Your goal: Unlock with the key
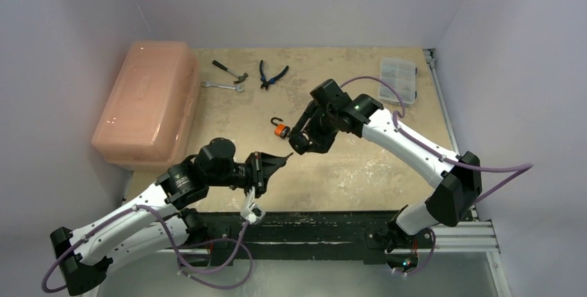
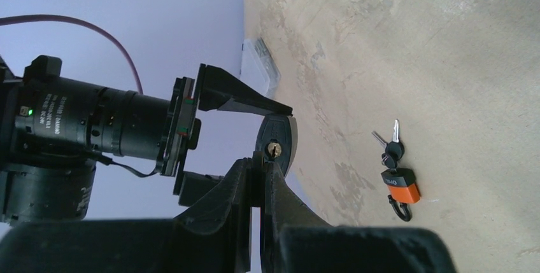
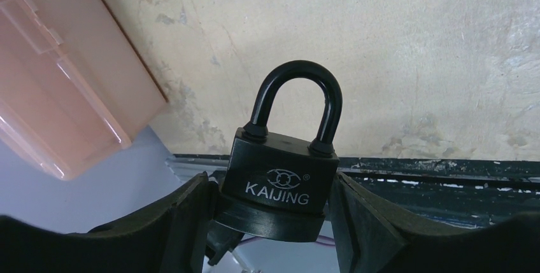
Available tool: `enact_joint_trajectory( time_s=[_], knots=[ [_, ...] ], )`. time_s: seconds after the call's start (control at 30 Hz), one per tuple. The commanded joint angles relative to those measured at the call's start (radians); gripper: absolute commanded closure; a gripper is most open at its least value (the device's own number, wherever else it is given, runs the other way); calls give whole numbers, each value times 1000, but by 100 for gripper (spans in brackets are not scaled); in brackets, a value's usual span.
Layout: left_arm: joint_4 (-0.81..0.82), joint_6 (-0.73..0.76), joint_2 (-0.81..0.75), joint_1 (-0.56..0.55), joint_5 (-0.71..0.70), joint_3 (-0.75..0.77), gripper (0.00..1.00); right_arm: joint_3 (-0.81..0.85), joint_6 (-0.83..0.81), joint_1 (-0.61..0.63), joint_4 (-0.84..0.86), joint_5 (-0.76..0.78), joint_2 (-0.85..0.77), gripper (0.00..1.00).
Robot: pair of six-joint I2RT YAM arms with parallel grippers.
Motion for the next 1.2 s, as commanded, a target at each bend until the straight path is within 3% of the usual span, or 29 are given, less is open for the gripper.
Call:
enact_joint_trajectory(
  time_s=[0.0, 0.37, 1.17],
  knots=[
    [64, 48, 3, -23, -43, -33, 100, 71, -21, 20, 16, 20, -6, 100],
    [99, 116, 18, -79, -206, -70, 100, 70, -40, 42, 1, 27, 14, 100],
    [134, 107, 52, -112, -213, -83, 100, 53, -11, 49, 9, 56, 7, 100]
  ],
)
